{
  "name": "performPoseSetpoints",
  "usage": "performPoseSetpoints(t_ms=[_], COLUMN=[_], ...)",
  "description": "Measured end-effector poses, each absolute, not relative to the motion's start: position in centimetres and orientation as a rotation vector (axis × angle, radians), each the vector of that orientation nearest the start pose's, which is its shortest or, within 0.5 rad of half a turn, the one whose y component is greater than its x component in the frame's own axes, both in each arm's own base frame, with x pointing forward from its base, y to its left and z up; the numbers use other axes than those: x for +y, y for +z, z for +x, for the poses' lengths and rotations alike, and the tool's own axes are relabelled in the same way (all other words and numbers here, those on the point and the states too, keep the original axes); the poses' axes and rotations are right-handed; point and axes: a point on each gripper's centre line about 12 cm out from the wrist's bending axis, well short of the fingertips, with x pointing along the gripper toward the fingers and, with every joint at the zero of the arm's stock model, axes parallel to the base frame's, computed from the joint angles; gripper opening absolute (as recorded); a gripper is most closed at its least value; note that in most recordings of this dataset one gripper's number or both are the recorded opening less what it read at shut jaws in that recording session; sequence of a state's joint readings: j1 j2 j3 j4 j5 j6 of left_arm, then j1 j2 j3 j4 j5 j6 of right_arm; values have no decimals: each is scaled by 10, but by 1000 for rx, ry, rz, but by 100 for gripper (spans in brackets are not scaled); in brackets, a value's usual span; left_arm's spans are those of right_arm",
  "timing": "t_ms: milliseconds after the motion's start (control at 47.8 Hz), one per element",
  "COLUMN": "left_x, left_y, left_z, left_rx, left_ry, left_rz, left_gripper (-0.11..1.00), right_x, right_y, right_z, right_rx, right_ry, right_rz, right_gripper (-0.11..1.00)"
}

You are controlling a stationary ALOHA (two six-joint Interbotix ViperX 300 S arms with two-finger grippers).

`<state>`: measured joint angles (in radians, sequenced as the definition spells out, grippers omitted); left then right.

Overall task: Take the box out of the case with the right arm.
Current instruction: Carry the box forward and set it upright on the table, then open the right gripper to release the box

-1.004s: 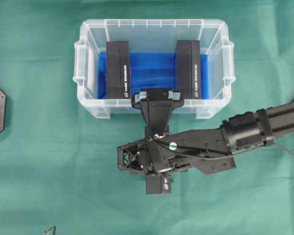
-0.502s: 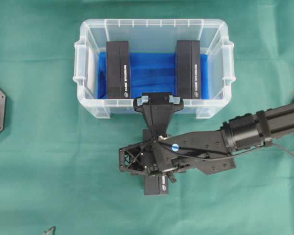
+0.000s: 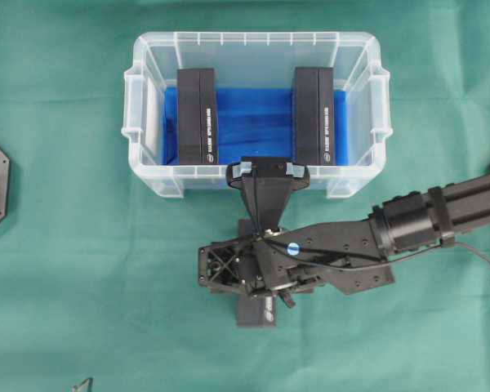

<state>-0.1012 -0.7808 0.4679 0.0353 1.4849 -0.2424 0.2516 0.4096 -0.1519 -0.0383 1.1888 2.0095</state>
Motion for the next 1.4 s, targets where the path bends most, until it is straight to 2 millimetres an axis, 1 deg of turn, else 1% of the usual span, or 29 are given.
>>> performPoseSetpoints(t_ms=[42,188,523,627,711,941,1109,1192,1401], left_x=[-13,-12,-13,-12,-13,-12,-12,-12,-13], left_y=[366,366,365,365,366,366,365,366,365], left_z=[162,162,162,162,162,162,162,162,162], left_rx=[1167,1169,1170,1169,1169,1169,1170,1169,1170], left_ry=[79,82,81,82,79,80,82,80,81], left_rz=[-132,-131,-132,-131,-132,-132,-131,-132,-130], left_gripper=[0,0,0,0,0,0,0,0,0], right_x=[115,115,115,115,114,106,100,99,99], right_y=[185,184,185,190,203,265,300,306,307], right_z=[464,463,463,463,461,455,447,444,446], right_rx=[1033,1035,1036,1038,1040,998,989,1003,1006], right_ry=[-1238,-1246,-1245,-1251,-1260,-1285,-1330,-1343,-1313], right_rz=[1397,1393,1392,1389,1379,1346,1287,1255,1241], right_gripper=[94,88,88,88,88,88,88,87,87])
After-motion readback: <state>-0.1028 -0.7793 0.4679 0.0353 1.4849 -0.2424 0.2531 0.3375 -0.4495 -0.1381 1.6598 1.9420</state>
